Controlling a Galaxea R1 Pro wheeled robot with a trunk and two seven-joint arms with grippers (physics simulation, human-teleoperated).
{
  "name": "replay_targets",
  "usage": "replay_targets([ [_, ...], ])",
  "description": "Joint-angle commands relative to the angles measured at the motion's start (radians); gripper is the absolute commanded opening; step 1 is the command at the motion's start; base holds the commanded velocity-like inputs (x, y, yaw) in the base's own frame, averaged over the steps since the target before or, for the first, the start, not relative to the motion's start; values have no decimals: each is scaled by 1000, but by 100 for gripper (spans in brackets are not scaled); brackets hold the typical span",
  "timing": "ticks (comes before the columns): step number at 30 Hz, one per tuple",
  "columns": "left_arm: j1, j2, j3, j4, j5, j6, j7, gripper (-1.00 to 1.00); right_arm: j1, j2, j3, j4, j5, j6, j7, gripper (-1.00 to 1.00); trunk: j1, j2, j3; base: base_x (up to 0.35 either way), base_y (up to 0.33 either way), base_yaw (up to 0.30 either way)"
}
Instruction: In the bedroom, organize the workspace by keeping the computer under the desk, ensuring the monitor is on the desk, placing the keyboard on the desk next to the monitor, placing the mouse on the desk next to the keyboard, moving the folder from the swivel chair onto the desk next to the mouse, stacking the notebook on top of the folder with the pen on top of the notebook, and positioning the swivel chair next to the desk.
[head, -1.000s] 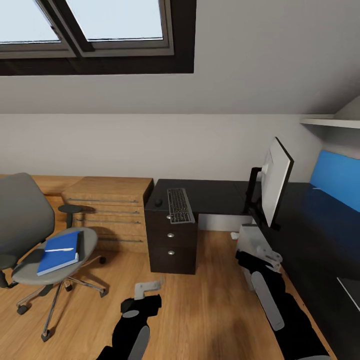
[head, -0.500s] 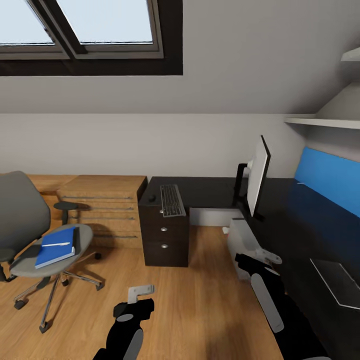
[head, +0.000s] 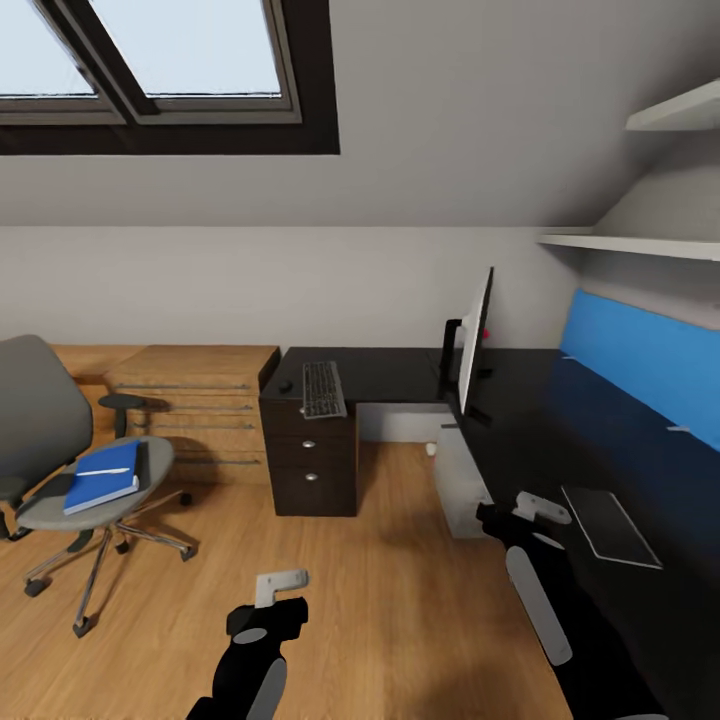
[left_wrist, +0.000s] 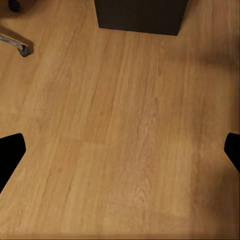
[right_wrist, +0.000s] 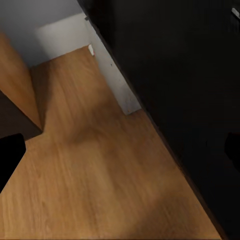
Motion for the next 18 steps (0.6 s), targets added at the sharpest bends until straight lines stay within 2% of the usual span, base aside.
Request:
replay_targets([
  [1,-1,0,-1,-1,11,2,11,100,-1,-2,3,-2,-2,1,-10,100,0,-1,-1,-31,-329,0],
  [5,-1,0,-1,0,11,2,12,100,-1,-9,2,-7,17,-2,-11,100,0,-1,-1,-16,-335,0],
  [8,-1,0,-1,1,12,1,12,100,-1,-37,3,-12,49,-46,-9,100,0,-1,-1,-3,-340,0],
  [18,-1,0,-1,7,11,-23,12,100,-1,-50,4,-14,59,-59,-9,100,0,-1,-1,0,-341,0],
])
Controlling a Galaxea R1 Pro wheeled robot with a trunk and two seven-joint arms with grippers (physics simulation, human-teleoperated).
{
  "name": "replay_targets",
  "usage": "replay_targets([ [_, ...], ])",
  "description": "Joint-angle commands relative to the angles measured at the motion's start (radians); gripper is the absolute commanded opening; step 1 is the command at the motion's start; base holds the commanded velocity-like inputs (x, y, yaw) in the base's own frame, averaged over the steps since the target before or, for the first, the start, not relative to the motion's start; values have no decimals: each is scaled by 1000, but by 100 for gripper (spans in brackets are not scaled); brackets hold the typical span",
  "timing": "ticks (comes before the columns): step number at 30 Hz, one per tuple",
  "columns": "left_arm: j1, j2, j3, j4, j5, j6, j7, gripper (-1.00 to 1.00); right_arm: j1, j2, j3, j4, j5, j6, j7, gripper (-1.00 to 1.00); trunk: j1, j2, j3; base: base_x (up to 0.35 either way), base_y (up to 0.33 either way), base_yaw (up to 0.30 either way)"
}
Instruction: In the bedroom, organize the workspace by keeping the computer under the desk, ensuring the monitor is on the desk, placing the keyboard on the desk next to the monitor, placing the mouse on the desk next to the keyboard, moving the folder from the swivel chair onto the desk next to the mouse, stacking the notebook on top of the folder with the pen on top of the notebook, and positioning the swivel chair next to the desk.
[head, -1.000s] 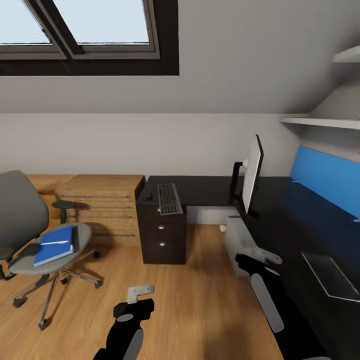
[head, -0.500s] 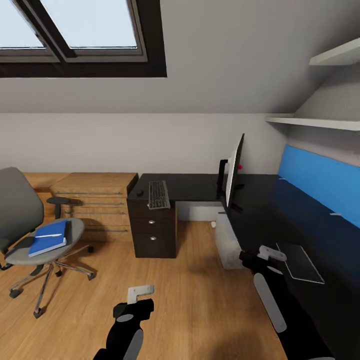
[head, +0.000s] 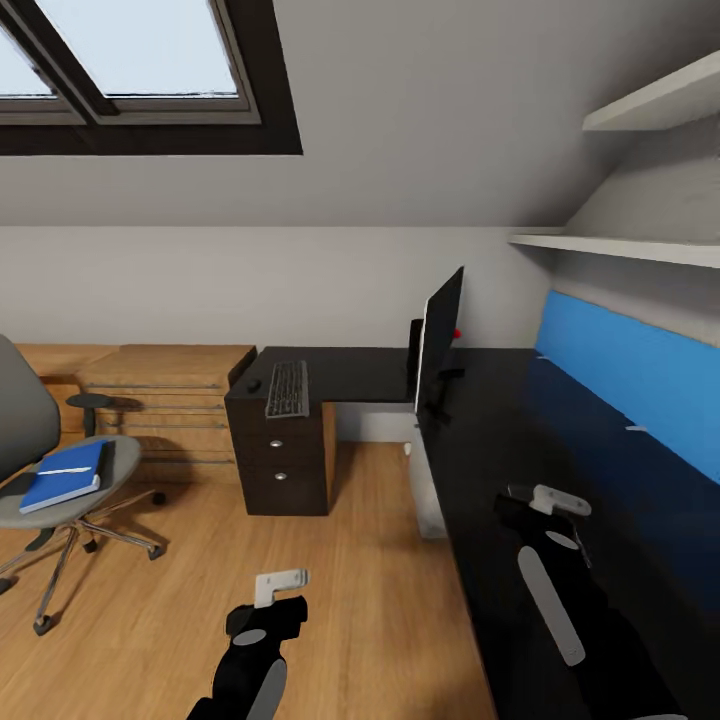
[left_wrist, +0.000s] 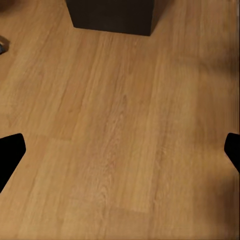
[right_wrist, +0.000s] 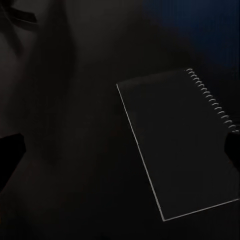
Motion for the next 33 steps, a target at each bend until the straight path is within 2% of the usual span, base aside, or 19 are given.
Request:
replay_targets([
  [1,-1,0,-2,-1,11,-1,10,100,-1,-2,3,-1,-8,2,-10,100,0,-1,-1,0,-342,0],
  [11,-1,0,-2,-1,10,-12,11,100,-1,-4,2,-1,-5,1,-10,100,0,-1,-1,0,-310,0],
  [20,-1,0,0,-3,10,-12,9,100,-1,-4,3,2,-2,0,-8,100,0,-1,-1,0,-36,0],
  [24,-1,1,1,-4,10,-12,8,100,-1,-5,4,1,12,-2,-7,100,0,-1,-1,0,-7,0],
  [27,-1,1,2,-5,10,-12,8,100,-1,-7,2,8,53,-18,-1,100,0,-1,-1,0,-2,0],
  [28,-1,1,2,-5,10,-13,8,100,-3,-11,1,21,86,-36,5,100,0,-1,-1,0,-1,0],
  [30,-1,2,3,-5,10,-13,9,100,-5,-14,1,38,119,-54,11,100,0,-1,-1,0,0,0],
  [31,-1,2,3,-6,10,-13,9,100,-10,-17,1,60,156,-67,19,100,0,-1,-1,0,0,0],
  [33,-1,2,6,-6,10,-14,9,100,-26,-21,0,87,190,-76,29,100,0,-1,-1,0,0,0],
])
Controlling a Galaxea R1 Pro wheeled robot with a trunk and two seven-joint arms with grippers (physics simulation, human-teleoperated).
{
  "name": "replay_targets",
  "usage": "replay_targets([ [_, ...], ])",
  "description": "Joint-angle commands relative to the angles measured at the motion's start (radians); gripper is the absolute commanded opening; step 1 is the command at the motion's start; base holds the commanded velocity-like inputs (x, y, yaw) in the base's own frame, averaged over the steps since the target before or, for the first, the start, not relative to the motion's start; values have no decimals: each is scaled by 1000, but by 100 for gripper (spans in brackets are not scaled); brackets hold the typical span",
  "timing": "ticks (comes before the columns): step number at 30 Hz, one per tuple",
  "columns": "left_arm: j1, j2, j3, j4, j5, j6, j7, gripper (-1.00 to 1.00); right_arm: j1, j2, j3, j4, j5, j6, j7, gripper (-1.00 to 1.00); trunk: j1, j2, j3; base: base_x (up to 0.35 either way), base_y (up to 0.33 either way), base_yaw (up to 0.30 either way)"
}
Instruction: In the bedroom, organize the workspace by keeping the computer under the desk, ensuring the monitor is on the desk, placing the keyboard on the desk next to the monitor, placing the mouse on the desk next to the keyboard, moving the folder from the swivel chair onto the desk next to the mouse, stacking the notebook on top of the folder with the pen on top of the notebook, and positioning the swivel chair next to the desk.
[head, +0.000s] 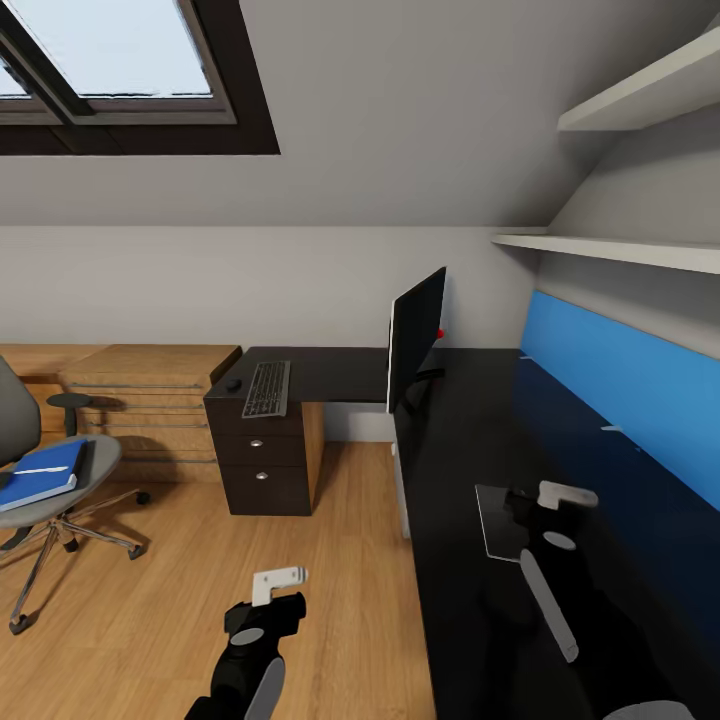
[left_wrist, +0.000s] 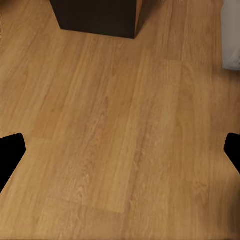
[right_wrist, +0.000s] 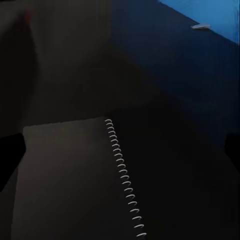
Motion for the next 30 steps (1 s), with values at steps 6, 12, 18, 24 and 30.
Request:
replay_targets([
  [6,-1,-1,11,-3,10,1,10,100,-190,-55,2,257,51,-36,96,100,0,-1,-1,0,0,0],
  [12,-1,-3,14,-25,12,-4,10,100,-568,-95,1,961,64,-326,261,100,0,-1,-1,0,0,0],
  [18,-1,-3,16,-94,23,-5,7,100,-674,-93,2,1132,61,-419,291,100,4,-8,-4,0,0,0],
  [24,-1,-3,17,-126,49,-4,7,100,-689,-72,-2,1198,51,-426,374,100,27,-50,-23,0,0,0],
  [30,-1,-4,15,-126,53,-3,7,100,-690,-69,-3,1222,48,-421,424,100,50,-92,-42,0,0,0],
])
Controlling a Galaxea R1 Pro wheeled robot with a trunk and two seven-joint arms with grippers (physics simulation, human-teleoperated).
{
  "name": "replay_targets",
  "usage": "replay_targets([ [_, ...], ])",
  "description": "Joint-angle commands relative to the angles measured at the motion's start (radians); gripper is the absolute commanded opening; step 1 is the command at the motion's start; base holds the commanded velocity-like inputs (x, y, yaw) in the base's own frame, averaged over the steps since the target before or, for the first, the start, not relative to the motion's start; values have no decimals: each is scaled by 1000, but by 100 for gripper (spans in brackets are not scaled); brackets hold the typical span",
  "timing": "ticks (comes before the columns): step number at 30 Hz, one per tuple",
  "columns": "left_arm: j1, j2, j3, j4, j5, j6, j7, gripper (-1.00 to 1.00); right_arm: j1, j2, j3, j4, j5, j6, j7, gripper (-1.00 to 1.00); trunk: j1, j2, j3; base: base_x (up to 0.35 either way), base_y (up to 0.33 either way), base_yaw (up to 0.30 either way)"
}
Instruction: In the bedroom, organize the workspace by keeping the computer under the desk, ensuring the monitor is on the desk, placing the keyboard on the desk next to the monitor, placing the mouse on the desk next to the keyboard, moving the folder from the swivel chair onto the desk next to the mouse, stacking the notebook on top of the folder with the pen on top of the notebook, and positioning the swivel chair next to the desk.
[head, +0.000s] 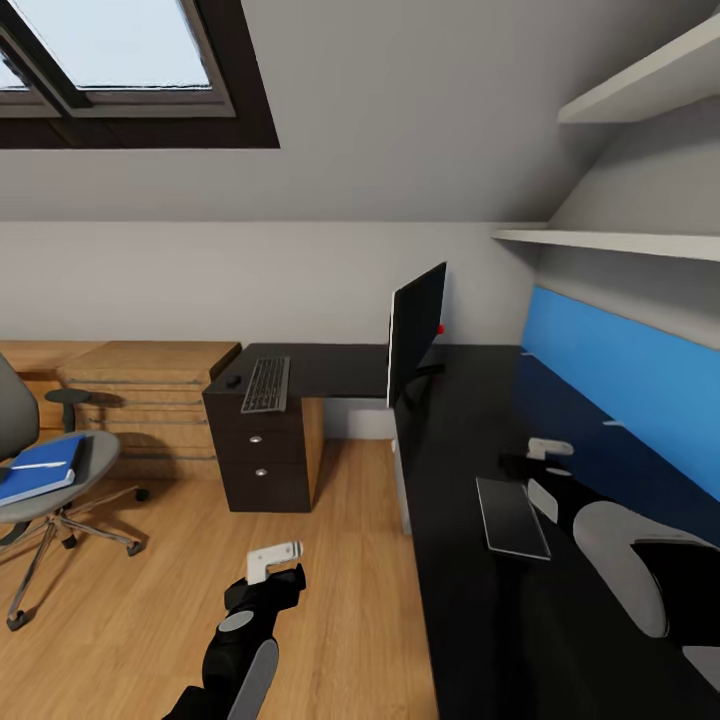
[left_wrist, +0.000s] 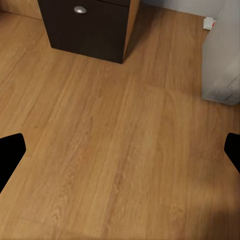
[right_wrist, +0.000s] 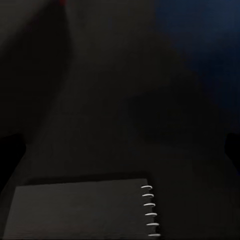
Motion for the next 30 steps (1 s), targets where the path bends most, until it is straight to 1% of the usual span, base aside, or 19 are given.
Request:
replay_targets([
  [1,-1,0,-2,-1,11,2,10,100,-1,0,5,4,-10,-1,4,100,4,-8,-4,0,0,0],
  [5,-1,0,-2,3,11,2,10,100,-1,-3,3,9,-17,2,11,100,19,-36,-17,0,0,0],
  [7,-1,0,-2,5,12,2,10,100,-1,-5,3,10,-31,3,12,100,27,-50,-23,0,0,0],
  [10,-1,0,-3,6,12,2,10,100,-1,-6,3,10,-35,4,12,100,38,-71,-32,0,0,0],
  [20,-1,0,-3,7,12,2,10,100,1,-12,3,21,-40,5,12,100,77,-141,-64,0,0,0],
  [30,-1,0,-3,7,12,2,10,100,2,-12,4,26,-40,8,11,100,115,-211,-95,0,0,0],
])
